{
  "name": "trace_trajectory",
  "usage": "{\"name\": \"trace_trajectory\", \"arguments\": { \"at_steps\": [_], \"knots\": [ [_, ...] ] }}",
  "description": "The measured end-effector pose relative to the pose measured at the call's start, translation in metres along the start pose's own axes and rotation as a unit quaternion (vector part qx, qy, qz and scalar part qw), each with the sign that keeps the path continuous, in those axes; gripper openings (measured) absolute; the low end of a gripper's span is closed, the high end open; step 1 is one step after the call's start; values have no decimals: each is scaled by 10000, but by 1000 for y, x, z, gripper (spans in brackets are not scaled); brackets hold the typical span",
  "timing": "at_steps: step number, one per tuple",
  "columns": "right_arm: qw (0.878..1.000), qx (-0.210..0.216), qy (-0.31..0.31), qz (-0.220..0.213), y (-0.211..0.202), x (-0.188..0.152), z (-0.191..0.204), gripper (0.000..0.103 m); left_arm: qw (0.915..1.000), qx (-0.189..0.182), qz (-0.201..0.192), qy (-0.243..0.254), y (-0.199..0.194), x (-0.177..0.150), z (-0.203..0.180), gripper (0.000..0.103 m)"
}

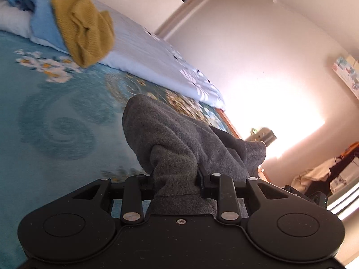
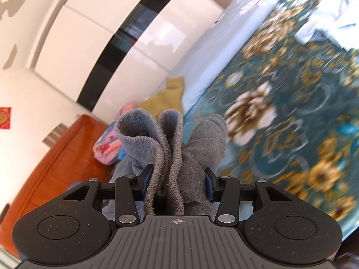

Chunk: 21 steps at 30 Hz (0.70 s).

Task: Fold clothes
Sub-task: 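Lift the folded sweatshirt with both grippers and carry it across the bed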

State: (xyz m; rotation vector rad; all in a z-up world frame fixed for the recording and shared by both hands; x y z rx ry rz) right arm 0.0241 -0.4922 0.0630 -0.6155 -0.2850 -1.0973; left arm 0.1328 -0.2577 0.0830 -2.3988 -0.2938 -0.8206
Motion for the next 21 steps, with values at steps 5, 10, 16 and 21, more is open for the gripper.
{"name": "trace_trajectory", "arguments": {
  "at_steps": [5, 10, 16, 21],
  "knots": [
    [9992, -353, -63, -191, -34, 52, -34, 42, 9986, -347, 312, 236, 68, 4, -49, 28],
    [9955, -806, -403, -280, -64, 126, -68, 42, 9949, -703, 622, 373, 146, 6, -103, 28],
    [9899, -1155, -705, -418, -92, 222, -106, 42, 9886, -1202, 771, 483, 233, 15, -167, 28],
    [9821, -1561, -1007, -322, -93, 300, -144, 42, 9851, -1398, 779, 623, 311, 24, -204, 28]
  ]
}}
Point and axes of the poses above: each gripper's, at about its wrist camera, not at the fingertips, and y roughly the way its jaws point, z to its left, x to its top, the point moved 10 cm from there along y, roughly the way its jaws point, and after that the axes turned 3 degrees about x, right-handed, at the moved point
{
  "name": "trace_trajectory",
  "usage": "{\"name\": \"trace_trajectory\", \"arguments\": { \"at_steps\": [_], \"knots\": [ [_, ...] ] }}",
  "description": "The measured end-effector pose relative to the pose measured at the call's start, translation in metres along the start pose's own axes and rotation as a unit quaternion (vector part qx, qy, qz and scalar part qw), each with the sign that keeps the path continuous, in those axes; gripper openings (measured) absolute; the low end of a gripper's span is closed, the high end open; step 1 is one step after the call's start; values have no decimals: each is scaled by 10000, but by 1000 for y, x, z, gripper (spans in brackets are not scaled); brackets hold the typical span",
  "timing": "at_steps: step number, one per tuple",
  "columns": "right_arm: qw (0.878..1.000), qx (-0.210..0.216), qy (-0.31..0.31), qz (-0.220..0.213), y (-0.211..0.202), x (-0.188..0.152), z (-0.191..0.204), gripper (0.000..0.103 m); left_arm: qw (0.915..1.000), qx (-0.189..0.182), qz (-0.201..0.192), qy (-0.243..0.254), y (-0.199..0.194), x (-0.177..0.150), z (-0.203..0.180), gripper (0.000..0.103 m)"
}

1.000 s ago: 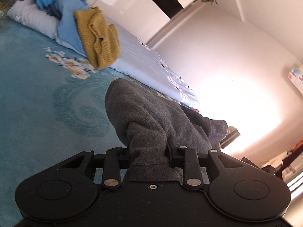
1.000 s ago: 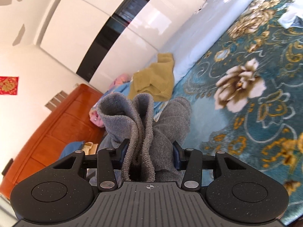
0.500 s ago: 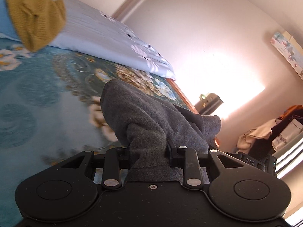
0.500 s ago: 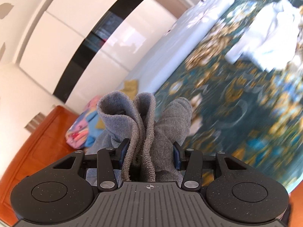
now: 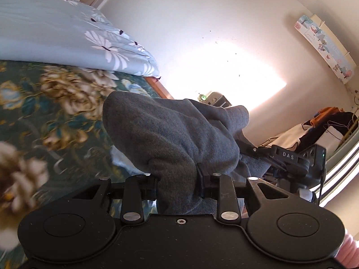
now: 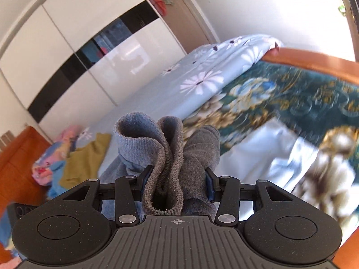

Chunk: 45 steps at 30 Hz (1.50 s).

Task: Fold clothes
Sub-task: 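Lift the folded sweatshirt with both grippers and carry it across the bed, then lower the sweatshirt onto the bed corner and open both grippers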

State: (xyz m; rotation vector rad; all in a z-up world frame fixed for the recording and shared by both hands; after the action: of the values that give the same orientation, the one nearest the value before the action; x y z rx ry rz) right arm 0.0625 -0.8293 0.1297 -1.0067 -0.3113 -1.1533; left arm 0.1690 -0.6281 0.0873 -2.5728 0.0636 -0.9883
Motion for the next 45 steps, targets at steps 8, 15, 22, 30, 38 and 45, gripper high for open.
{"name": "trace_trajectory", "arguments": {
  "at_steps": [8, 15, 22, 30, 38, 45],
  "knots": [
    [9986, -356, -242, 315, 36, 67, -74, 42, 9992, -346, -153, -123, 98, 6, 5, 29],
    [9979, -316, 201, 529, 84, 39, -147, 44, 9993, -218, 114, -267, 133, -31, 43, 30],
    [9968, -299, 714, 178, 83, 18, -190, 60, 9996, -95, 224, 133, 141, -40, 51, 44],
    [9957, -738, 543, -122, 52, 32, -173, 63, 9963, 253, 99, 812, 81, -34, 33, 56],
    [9819, -1601, 517, -866, -19, 17, -127, 71, 9862, 905, 75, 1386, -51, -81, 41, 72],
    [9881, -1276, -210, -833, -30, -46, -21, 98, 9759, 1450, 48, 1627, -156, -111, 54, 79]
  ]
}}
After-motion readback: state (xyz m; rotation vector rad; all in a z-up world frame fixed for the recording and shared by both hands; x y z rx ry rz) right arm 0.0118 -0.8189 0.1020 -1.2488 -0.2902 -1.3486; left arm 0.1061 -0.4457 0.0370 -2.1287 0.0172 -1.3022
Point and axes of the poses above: each gripper's, at about its wrist camera, not at the fingertips, and y roughly the way its jaws point, z to its left, x to its top, the point moved 10 cm from there along y, roughly the way its jaws point, and after that the axes turned 3 degrees about x, right-handed, at the moved point
